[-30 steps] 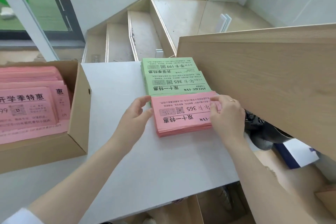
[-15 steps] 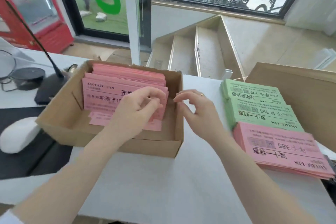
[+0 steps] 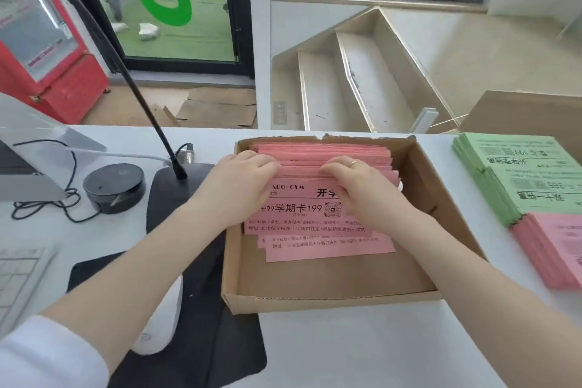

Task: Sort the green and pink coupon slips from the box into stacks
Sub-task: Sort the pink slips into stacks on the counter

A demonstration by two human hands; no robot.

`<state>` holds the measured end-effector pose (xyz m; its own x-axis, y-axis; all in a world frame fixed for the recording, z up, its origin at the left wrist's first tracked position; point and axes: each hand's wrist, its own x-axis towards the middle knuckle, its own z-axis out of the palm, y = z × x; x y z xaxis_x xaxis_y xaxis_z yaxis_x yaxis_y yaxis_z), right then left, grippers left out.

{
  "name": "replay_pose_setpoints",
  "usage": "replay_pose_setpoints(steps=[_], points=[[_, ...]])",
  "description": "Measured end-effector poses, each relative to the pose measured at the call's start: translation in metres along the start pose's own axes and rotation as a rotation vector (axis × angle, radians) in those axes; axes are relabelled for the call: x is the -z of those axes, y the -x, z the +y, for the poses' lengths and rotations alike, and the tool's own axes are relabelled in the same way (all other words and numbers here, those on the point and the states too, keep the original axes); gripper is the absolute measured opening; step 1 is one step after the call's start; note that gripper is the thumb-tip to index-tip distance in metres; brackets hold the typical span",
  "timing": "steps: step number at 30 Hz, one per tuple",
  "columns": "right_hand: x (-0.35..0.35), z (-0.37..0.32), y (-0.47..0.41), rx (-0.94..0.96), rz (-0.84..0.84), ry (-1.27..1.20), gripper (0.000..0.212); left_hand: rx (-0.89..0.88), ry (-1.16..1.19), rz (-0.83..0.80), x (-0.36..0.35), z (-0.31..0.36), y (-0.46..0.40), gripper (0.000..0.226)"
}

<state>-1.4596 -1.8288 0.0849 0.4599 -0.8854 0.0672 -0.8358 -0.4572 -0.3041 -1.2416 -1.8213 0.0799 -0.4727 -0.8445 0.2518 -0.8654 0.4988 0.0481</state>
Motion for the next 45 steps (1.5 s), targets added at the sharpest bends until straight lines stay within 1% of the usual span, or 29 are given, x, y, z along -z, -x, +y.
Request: replay_pose_setpoints(steps=[4,7,10,13,15,18,20,22,24,25,27,29,30,31,33,35,38,42,45], points=[[-0.004,-0.005,-0.003,-0.041,-0.032,0.124,0.04,-0.005,0.023,0.056,-0.007,-0.001,-0.002,0.031],[-0.002,-0.01,-0.004,-0.067,-0.054,0.158,0.035,-0.03,0.005,0.041,-0.006,0.001,-0.003,0.031],[0.0,-0.017,-0.001,-0.059,-0.062,0.215,0.026,-0.055,-0.005,-0.082,0.001,0.005,-0.002,0.024],[0.002,-0.016,0.005,-0.055,-0.047,0.213,0.021,-0.07,0.032,-0.17,0.002,0.003,0.0,0.024],[0.003,-0.013,0.011,-0.105,-0.096,0.193,0.018,-0.064,0.06,-0.19,0.001,0.003,0.001,0.023],[0.005,-0.007,0.02,-0.208,-0.232,0.224,0.018,-0.007,0.051,-0.26,0.003,0.007,0.0,0.023],[0.004,-0.006,0.025,-0.226,-0.235,0.262,0.019,-0.011,-0.001,-0.266,0.005,0.011,0.0,0.019],[0.006,-0.005,0.031,-0.198,-0.163,0.286,0.015,0.022,0.028,-0.224,0.006,0.015,0.003,0.014],[0.014,-0.005,0.037,-0.162,-0.04,0.301,0.007,0.116,0.194,-0.107,0.011,0.018,0.009,0.015],[0.021,-0.004,0.041,-0.152,0.023,0.299,0.007,0.183,0.321,-0.017,0.017,0.021,0.014,0.018],[0.038,-0.004,0.054,-0.149,0.134,0.247,0.015,0.324,0.676,0.181,0.034,0.033,0.025,0.021],[0.055,-0.008,0.069,-0.13,0.222,0.178,0.019,0.378,1.046,0.303,0.05,0.05,0.035,0.026],[0.062,-0.011,0.078,-0.111,0.252,0.175,0.019,0.372,1.153,0.34,0.056,0.06,0.04,0.027],[0.07,-0.013,0.087,-0.087,0.278,0.185,0.019,0.357,1.189,0.374,0.061,0.071,0.046,0.028],[0.086,-0.019,0.108,-0.035,0.319,0.203,0.02,0.317,1.173,0.42,0.071,0.094,0.056,0.033],[0.1,-0.025,0.13,-0.008,0.325,0.204,0.02,0.296,1.146,0.463,0.076,0.116,0.069,0.036],[0.109,-0.03,0.163,-0.007,0.232,0.173,0.016,0.298,1.126,0.51,0.076,0.14,0.093,0.039],[0.096,-0.032,0.191,0.049,0.055,0.151,0.015,0.374,1.152,0.5,0.054,0.168,0.132,0.037],[0.08,-0.033,0.203,0.093,0.019,0.193,0.014,0.449,1.213,0.498,0.04,0.185,0.158,0.041]])
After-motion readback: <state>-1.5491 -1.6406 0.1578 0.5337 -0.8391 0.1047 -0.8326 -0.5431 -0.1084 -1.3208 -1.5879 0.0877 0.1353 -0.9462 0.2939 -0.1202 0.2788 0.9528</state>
